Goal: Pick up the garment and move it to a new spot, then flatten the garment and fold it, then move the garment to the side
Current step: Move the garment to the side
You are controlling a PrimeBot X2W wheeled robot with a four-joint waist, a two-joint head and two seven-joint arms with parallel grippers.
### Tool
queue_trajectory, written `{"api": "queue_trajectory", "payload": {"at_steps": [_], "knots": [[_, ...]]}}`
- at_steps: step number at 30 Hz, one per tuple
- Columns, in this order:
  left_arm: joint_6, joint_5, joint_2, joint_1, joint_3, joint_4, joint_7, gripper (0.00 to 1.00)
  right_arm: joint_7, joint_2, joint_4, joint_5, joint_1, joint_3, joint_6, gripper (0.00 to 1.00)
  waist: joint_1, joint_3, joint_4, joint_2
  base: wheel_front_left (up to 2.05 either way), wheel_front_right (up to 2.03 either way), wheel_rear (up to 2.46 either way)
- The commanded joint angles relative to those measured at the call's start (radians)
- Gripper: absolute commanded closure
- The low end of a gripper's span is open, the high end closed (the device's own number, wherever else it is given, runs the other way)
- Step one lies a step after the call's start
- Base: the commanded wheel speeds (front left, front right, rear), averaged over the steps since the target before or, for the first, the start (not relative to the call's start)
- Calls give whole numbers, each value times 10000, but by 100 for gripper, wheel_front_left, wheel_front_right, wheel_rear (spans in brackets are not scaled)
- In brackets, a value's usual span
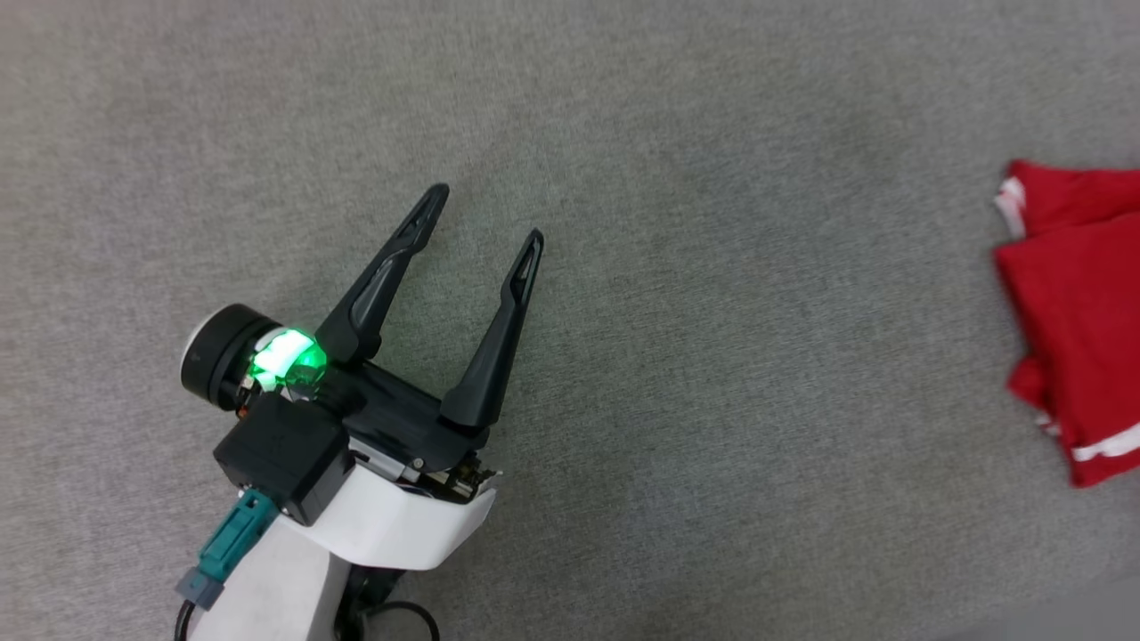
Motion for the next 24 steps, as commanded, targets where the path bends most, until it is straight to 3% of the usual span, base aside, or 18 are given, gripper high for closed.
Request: {"api": "queue_trajectory", "payload": {"at_steps": [1,10,15,17,24], "knots": [[12,-43,71,-137,-7,-62,-21,0,-136,-70,166,-62,-199,-179,-16,100,-2,399,39,0,0,0,0],[11,-73,144,-403,-177,-269,-21,0,-1262,-287,2221,-443,-340,-1615,-18,100,-2,838,605,0,0,0,0],[11,-119,127,-377,-125,-242,-21,0,-1519,-62,2803,-564,-534,-1998,-18,100,-2,797,822,0,0,0,0],[12,-124,132,-349,-47,-224,-21,0,-1417,93,2910,-699,-599,-2080,-21,0,-2,729,867,0,0,0,0],[13,-153,19,2,354,51,-20,0,-1445,479,2240,-959,-855,-1845,-16,0,-2,-130,921,0,0,0,0]]}}
